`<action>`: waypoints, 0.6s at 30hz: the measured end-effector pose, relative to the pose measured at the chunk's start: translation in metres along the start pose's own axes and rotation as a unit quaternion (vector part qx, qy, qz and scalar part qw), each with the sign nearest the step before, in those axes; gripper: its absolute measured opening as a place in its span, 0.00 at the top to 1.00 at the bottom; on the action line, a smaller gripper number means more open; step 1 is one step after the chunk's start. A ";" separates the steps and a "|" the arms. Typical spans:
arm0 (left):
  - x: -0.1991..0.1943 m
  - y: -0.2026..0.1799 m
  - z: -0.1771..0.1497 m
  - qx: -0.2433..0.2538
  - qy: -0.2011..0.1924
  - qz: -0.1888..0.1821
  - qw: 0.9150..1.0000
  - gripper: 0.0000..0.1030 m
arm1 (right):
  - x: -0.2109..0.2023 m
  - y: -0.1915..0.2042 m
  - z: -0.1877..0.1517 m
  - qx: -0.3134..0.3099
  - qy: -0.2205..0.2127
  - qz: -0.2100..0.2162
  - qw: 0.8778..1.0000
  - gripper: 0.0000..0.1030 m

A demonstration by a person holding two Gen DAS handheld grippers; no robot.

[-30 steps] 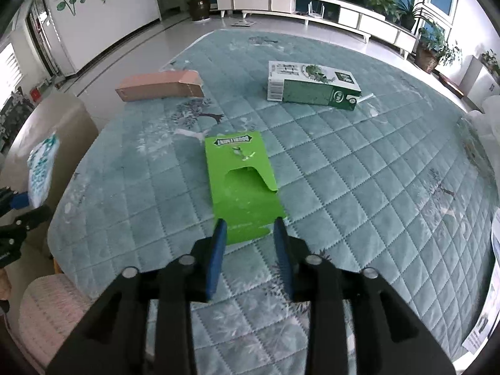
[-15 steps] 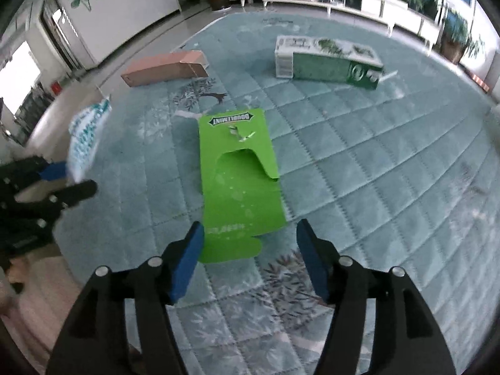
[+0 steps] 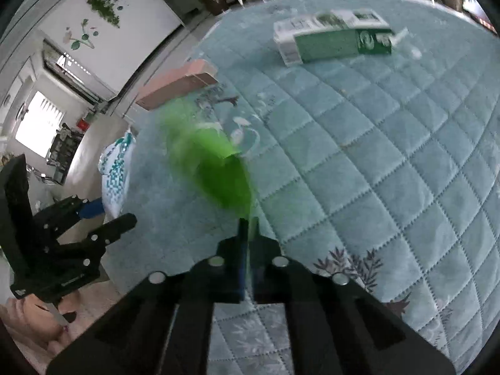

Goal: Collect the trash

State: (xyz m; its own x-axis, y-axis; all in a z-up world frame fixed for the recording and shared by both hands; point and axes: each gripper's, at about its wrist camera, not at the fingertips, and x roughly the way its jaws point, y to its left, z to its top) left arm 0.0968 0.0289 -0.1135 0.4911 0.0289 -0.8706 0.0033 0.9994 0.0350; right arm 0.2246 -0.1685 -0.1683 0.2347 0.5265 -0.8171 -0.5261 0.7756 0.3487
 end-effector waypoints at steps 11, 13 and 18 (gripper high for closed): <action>-0.046 0.031 -0.025 -0.025 -0.033 0.022 0.999 0.57 | -0.041 0.101 -0.014 -0.124 -0.048 -0.036 0.991 1.00; -0.059 0.045 -0.038 -0.036 -0.039 0.029 0.998 0.57 | -0.041 0.133 -0.020 -0.151 -0.047 -0.041 0.987 1.00; -0.088 0.086 -0.077 -0.074 -0.044 0.044 0.995 0.57 | -0.026 0.201 -0.033 -0.200 -0.041 -0.022 0.979 1.00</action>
State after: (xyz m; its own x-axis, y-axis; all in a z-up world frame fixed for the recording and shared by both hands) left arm -0.0127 0.1137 -0.0719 0.5581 0.1201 -0.8211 -0.1672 0.9854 0.0305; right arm 0.0854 -0.0378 -0.0923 0.3208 0.5339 -0.7823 -0.7873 0.6095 0.0930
